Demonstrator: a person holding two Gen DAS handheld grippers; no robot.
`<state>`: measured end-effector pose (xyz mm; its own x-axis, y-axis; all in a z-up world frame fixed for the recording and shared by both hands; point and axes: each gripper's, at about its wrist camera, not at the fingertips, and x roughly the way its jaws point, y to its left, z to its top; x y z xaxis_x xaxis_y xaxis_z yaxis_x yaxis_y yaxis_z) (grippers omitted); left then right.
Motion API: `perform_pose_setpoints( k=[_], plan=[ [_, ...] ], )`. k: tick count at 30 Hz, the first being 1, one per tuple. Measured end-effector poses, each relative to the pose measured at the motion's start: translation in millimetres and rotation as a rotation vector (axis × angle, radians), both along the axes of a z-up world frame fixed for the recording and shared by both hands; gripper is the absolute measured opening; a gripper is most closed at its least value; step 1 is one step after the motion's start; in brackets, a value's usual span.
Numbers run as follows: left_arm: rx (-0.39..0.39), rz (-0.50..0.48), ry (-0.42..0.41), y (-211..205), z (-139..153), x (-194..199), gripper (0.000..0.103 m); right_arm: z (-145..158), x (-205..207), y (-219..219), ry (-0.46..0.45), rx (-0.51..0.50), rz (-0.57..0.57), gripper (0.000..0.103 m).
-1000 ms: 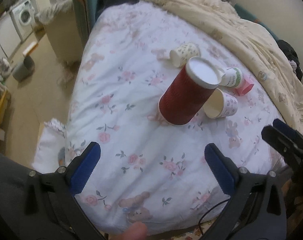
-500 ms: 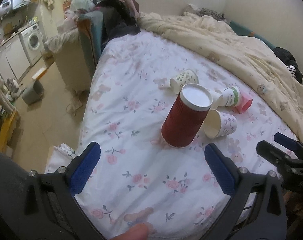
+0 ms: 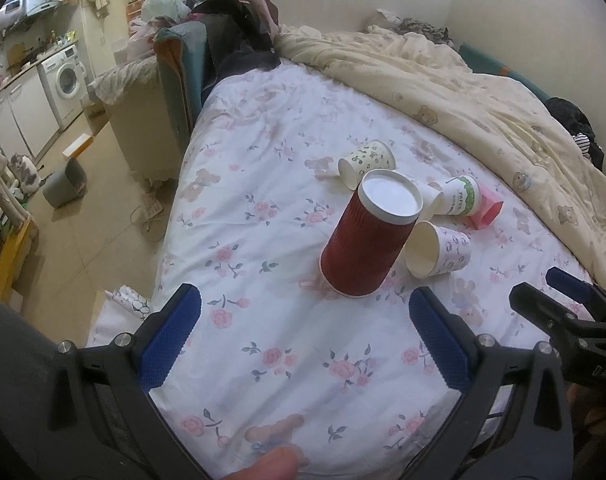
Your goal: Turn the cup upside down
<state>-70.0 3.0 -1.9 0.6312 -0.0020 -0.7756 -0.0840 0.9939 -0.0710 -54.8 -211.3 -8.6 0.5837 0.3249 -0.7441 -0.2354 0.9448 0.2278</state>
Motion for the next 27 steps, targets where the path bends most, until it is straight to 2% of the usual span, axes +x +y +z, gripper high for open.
perform_pose_setpoints(
  k=[15, 27],
  plan=[
    [-0.001, -0.005, -0.002, -3, 2, -1, 0.103, 1, -1, 5, -0.001, -0.011, 0.004, 0.103],
    [0.000, -0.004, -0.002, -3, 2, -1, 0.103, -1, 2, -7, 0.018, 0.010, -0.049, 0.103]
  ],
)
